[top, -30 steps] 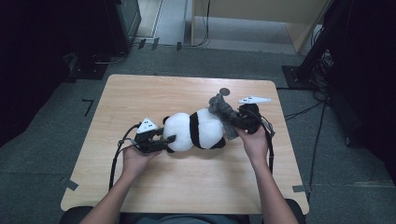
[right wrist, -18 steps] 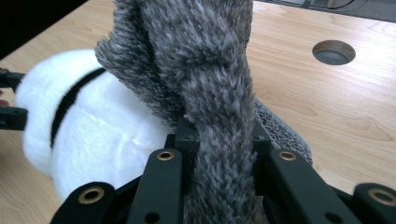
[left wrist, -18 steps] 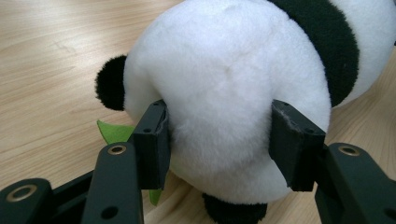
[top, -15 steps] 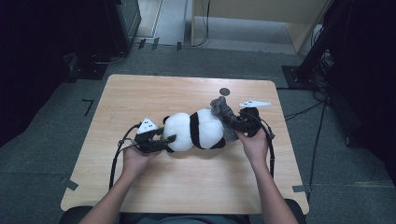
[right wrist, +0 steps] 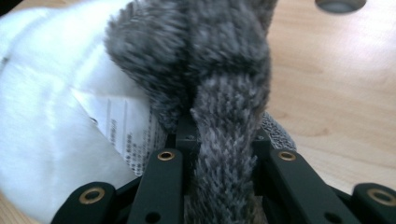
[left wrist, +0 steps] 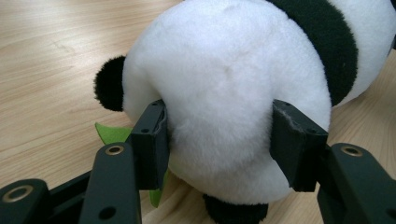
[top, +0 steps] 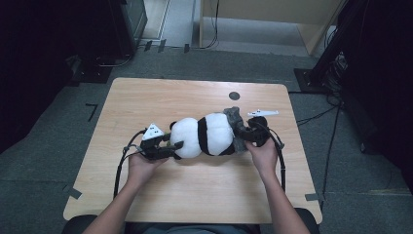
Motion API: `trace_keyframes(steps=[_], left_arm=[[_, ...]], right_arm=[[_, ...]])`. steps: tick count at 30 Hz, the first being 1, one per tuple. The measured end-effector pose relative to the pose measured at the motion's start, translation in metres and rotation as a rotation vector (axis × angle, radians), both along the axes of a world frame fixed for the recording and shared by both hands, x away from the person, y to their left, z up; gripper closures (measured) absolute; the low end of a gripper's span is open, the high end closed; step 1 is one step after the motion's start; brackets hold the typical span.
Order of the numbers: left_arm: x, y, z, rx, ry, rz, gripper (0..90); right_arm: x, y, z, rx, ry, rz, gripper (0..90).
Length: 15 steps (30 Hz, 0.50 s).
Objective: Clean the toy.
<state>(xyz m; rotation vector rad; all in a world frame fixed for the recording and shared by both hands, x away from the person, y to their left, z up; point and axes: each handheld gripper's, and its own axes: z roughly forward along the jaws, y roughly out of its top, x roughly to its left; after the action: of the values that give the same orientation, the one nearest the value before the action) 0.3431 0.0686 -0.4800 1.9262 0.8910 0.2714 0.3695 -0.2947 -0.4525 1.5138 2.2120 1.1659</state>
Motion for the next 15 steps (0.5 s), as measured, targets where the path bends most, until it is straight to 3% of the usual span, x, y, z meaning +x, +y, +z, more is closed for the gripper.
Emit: trace_keyframes(steps=[7,11,15], left_arm=[[0.001,0.001,0.0,0.008,0.006,-0.01,41.4],[0.002,0.002,0.0,0.003,0.01,-0.01,40.1],[0.002,0.003,-0.001,0.0,0.007,-0.018,39.3]], right_arm=[[0.004,0.005,-0.014,0.008,0.068,-0.011,75.2],[0.008,0.012,-0.026,-0.031,0.127,-0.005,75.5],[0.01,0.011,-0.028,-0.03,0.135,0.002,75.3]])
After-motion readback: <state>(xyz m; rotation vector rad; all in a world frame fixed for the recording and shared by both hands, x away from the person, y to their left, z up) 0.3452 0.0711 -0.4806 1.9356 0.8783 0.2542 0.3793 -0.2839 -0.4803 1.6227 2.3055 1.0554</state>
